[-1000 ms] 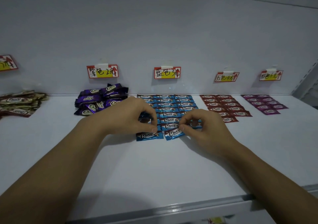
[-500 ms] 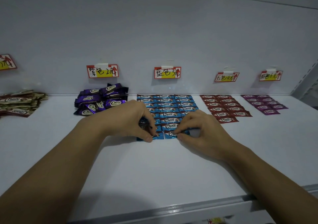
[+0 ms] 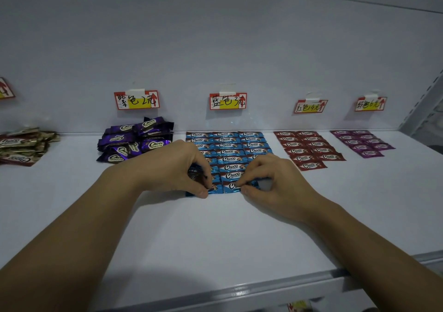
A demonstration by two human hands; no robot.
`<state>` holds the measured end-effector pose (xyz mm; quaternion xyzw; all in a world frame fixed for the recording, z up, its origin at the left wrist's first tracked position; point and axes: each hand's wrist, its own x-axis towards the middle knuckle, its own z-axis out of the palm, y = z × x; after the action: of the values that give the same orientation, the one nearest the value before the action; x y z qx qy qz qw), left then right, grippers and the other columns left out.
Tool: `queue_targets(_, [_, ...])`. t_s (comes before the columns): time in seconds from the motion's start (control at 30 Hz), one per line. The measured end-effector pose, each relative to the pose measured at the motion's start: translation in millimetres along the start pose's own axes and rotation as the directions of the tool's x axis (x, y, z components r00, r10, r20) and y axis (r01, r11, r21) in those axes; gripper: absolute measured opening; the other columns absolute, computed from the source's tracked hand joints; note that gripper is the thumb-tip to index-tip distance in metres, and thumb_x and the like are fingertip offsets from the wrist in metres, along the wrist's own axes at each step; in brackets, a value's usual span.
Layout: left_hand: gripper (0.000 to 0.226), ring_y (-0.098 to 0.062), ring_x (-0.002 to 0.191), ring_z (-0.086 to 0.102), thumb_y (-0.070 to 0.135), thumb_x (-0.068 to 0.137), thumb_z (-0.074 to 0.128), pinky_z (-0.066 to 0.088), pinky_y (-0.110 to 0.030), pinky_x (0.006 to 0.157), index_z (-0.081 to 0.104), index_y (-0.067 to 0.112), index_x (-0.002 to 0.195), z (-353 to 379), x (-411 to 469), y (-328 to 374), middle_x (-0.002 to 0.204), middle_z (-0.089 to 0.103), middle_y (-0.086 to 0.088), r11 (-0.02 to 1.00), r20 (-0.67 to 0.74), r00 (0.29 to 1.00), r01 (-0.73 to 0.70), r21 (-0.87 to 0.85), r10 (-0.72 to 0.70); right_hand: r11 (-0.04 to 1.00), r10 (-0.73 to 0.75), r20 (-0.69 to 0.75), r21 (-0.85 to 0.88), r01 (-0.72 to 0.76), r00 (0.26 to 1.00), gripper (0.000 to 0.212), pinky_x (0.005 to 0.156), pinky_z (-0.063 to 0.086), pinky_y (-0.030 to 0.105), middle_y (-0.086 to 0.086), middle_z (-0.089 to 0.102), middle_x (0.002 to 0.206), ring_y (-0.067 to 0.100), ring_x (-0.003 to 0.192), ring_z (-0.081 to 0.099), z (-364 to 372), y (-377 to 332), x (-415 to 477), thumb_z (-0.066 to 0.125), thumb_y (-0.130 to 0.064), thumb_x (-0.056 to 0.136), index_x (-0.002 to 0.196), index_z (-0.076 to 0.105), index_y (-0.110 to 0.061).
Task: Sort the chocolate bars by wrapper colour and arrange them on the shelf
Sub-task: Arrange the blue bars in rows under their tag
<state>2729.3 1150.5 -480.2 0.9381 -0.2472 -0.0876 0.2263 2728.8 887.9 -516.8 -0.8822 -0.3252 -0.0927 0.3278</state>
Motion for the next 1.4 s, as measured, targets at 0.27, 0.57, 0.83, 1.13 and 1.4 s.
queue_targets(0.27, [0.049,-0.008,0.087,0.069,0.005,0.085,0.062,0.052,-0.024,0.062,0.062,0.034,0.124,-1,-4,25,0.098,0.069,0.01,0.733,-0.046,0.999,-0.032,-0.68,0.0,0.993,-0.012,-0.277,0.107,0.043,0.961,0.021,0.067,0.045,0.01,-0.013,0.069,0.097,0.012,0.089,0.062,-3,-3,3,0.072,-0.028,0.085,0.104,0.073,-0.019])
queue_targets(0.57, [0.053,-0.028,0.08,0.072,0.01,0.105,0.047,0.058,-0.041,0.064,0.042,0.042,0.147,14,-3,41,0.104,0.074,0.0,0.783,-0.091,0.988,-0.157,-0.601,0.128,0.956,-0.002,-0.29,0.28,0.086,0.957,0.035,0.061,0.052,0.023,-0.009,0.071,0.101,0.016,0.088,0.067,-8,-10,4,0.077,-0.016,0.086,0.119,0.066,-0.026])
queue_targets(0.83, [0.031,-0.013,0.044,0.051,0.024,0.107,0.044,0.042,-0.029,0.046,0.053,0.026,0.136,21,7,41,0.05,0.058,0.0,0.826,-0.191,0.981,-0.078,-0.559,-0.037,0.886,0.074,-0.254,0.46,0.053,0.964,0.035,0.07,0.062,0.036,-0.003,0.076,0.094,0.021,0.087,0.074,-10,-11,5,0.081,0.0,0.079,0.104,0.068,-0.021])
queue_targets(1.13, [0.027,-0.003,0.067,0.064,0.024,0.108,0.041,0.051,-0.031,0.062,0.061,0.019,0.091,29,12,35,0.082,0.069,0.01,0.913,-0.433,0.896,-0.097,-0.396,-0.093,0.865,0.182,-0.256,0.501,-0.031,0.949,0.023,0.069,0.062,0.028,0.0,0.071,0.107,0.011,0.102,0.071,-32,-10,4,0.062,0.007,0.091,0.101,0.068,-0.012])
queue_targets(1.4, [0.023,-0.003,0.092,0.065,0.039,0.103,0.051,0.057,-0.034,0.079,0.068,0.025,0.11,40,17,41,0.108,0.072,0.012,0.994,-0.33,0.943,-0.072,-0.082,0.041,0.963,-0.196,-0.216,-0.226,0.147,0.956,0.017,0.07,0.049,0.009,-0.002,0.075,0.095,0.001,0.08,0.062,-42,33,-18,0.077,-0.019,0.085,0.101,0.076,-0.014])
